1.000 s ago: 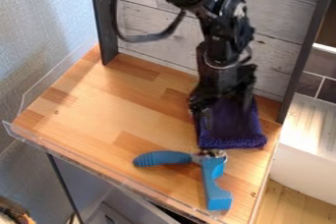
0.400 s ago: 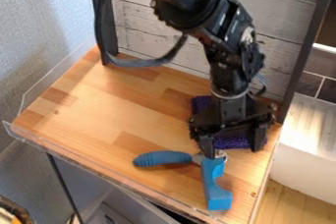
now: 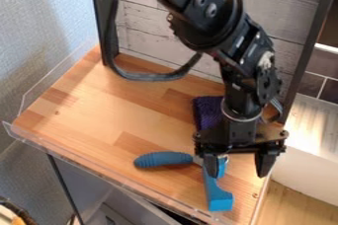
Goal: Move the blue object to the middle of the table
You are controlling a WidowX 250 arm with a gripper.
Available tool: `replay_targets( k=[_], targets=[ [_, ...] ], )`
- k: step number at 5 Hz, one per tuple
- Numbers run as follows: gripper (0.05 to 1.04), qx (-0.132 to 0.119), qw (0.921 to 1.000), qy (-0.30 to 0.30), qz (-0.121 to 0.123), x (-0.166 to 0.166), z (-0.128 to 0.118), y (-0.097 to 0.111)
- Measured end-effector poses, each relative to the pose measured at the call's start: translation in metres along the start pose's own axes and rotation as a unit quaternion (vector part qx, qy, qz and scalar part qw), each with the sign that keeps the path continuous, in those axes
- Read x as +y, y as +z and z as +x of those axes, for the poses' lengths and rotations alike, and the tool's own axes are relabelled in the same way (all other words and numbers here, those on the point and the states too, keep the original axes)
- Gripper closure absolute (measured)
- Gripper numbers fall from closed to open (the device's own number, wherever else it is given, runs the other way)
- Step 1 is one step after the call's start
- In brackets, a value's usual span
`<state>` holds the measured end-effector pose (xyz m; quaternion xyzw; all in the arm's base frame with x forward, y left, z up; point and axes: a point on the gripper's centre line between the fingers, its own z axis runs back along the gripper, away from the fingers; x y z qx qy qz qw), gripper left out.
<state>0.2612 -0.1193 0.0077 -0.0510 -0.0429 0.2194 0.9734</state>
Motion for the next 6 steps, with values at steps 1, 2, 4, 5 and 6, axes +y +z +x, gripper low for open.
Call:
replay_targets(
  k=[1,2,4,5,6],
  targets=[
    [0.083,-0.006,0.9996,0.017,0.021,0.012,-0.004,-0.002],
    [0.083,-0.011,0.9989,0.031,0.033,0.021,-0.003,-0.003],
    [0.083,0.007,0.9980,0.048,0.040,0.035,0.001,-0.030],
    [0.083,0.016,0.9984,0.042,0.034,0.033,0.002,-0.039],
    [0.118,0.019,0.9986,0.042,0.027,0.029,0.005,-0.046]
  ],
)
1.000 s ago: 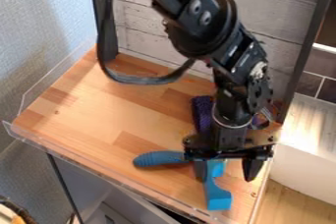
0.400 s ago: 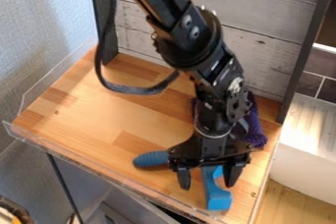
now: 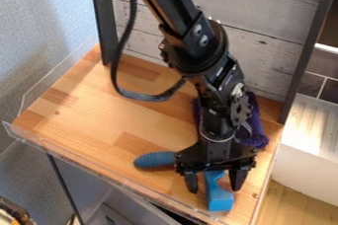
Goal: Move the blue object to the middle of the table
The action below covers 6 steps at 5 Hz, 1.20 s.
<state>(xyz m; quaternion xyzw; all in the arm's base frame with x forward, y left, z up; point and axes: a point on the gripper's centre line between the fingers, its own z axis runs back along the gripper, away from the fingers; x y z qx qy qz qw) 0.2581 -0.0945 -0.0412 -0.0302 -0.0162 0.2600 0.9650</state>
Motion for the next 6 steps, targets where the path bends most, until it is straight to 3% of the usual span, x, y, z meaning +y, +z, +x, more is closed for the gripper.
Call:
replay_targets(
  k=[2,4,6],
  targets=[
    [0.705,-0.011,0.9998,0.014,-0.004,-0.001,0.003,-0.001],
    [0.758,-0.013,0.9998,0.018,0.000,0.001,0.004,0.000],
    [0.758,-0.037,0.9989,0.028,-0.012,0.003,0.005,0.033]
  ],
)
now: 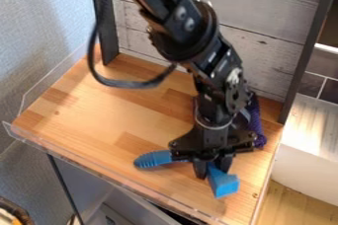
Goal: Move the blue object to the middle of the table
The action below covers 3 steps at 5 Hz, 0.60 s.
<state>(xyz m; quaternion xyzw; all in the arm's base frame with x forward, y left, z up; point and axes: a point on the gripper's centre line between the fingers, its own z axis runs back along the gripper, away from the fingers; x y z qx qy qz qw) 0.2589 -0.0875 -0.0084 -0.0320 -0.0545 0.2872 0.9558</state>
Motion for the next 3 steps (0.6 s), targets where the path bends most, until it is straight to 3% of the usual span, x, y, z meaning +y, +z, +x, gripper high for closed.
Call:
replay_targets(
  k=[1,2,3],
  targets=[
    [0.758,-0.034,0.9983,0.048,0.002,0.012,0.013,0.028],
    [0.758,-0.037,0.9874,0.150,0.032,0.038,0.042,0.035],
    [0.758,-0.047,0.9650,0.254,0.046,0.066,0.076,0.038]
  ],
)
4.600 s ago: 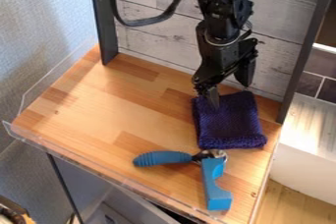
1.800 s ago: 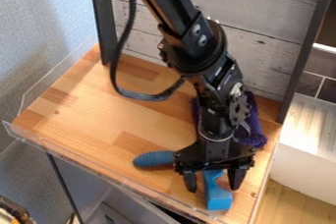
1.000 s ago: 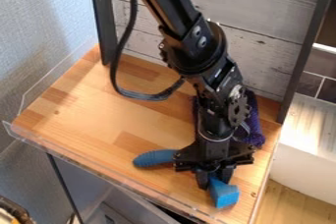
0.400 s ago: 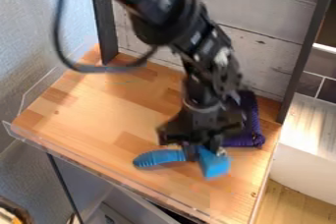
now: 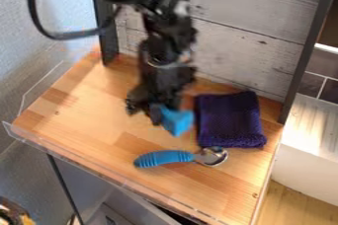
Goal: Move the blue object to the middle of the table
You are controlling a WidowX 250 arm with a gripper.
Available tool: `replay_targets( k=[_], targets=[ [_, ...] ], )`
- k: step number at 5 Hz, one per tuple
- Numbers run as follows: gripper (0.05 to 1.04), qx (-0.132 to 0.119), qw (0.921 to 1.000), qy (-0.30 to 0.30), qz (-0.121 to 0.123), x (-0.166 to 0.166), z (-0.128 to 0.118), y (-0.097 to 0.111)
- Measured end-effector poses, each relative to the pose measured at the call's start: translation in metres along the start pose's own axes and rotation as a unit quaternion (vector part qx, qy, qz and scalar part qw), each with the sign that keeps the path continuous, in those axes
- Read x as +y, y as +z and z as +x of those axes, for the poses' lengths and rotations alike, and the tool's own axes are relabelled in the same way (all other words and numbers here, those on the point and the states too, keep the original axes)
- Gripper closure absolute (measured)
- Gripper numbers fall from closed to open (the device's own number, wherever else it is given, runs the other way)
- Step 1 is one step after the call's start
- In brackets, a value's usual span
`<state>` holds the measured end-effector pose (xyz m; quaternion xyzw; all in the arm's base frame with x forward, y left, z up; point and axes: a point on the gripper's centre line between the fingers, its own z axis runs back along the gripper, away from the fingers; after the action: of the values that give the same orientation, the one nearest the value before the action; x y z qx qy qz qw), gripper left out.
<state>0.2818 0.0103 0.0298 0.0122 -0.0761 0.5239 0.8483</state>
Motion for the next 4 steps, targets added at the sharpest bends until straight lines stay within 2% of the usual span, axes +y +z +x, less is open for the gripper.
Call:
replay_targets(
  k=[1,2,3,4],
  targets=[
    [0.758,-0.012,0.9971,0.075,0.008,-0.003,0.028,-0.001],
    [0.758,-0.028,0.9863,0.159,0.031,0.009,0.063,-0.003],
    [0.758,-0.031,0.9790,0.198,0.036,0.014,0.082,-0.009],
    [0.758,-0.026,0.9739,0.218,0.058,0.021,0.095,-0.030]
  ],
)
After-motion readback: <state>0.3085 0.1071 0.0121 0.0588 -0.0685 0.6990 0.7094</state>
